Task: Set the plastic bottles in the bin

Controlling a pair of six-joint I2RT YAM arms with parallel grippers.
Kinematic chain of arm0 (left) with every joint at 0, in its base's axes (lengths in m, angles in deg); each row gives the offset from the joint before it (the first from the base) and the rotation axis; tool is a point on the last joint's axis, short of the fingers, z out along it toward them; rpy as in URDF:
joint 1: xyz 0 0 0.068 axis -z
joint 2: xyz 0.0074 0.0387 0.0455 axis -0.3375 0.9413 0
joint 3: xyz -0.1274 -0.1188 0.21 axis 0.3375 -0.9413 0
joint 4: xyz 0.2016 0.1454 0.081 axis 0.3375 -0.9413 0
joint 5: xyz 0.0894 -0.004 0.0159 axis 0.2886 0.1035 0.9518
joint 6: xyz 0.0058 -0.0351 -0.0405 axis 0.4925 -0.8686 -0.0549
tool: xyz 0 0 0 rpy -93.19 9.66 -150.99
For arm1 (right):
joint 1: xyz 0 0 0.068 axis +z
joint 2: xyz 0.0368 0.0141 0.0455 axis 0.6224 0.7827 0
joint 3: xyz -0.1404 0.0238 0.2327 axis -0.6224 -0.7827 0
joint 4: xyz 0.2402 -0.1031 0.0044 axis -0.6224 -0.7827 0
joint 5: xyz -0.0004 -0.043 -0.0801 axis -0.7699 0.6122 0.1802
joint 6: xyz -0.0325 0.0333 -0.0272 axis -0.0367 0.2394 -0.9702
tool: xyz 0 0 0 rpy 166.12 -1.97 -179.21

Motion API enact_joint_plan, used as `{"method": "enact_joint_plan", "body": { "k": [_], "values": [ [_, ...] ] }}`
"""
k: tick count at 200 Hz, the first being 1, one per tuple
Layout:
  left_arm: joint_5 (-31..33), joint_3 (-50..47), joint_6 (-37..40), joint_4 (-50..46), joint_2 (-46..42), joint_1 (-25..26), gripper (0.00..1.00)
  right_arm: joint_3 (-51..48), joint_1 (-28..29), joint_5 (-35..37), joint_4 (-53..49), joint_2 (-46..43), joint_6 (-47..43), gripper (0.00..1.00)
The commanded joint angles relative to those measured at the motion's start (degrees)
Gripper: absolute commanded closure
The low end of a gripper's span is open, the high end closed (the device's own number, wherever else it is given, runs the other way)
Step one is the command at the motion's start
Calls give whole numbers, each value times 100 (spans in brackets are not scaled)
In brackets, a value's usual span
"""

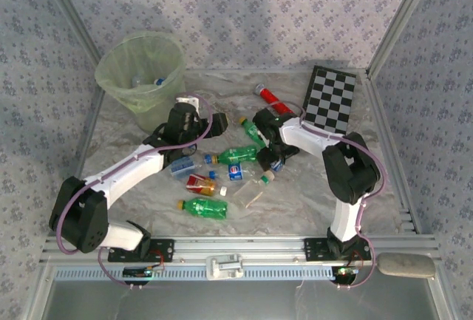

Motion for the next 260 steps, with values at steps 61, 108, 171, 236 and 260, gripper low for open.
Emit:
{"method": "enact_joint_plan", "body": {
  "k": [61, 108, 171, 236, 260],
  "values": [
    [-53, 260, -45, 99, 0, 40, 2, -33, 100, 230, 63, 58, -131, 33],
    [-99, 251, -19, 127, 4, 55, 2, -39, 16, -360, 227, -557, -128, 42],
    [-566, 109, 225, 756, -29, 260, 1, -177, -923, -2506, 1289, -1928, 577, 44],
    [-1712, 92, 21, 1749, 395, 654, 1, -911, -1701, -3567, 3626, -2516, 2809, 48],
    [-1854, -70, -269, 2296, 625, 909, 1, -1139, -1854, -3964, 4322, -2527, 3436, 48]
  ]
}}
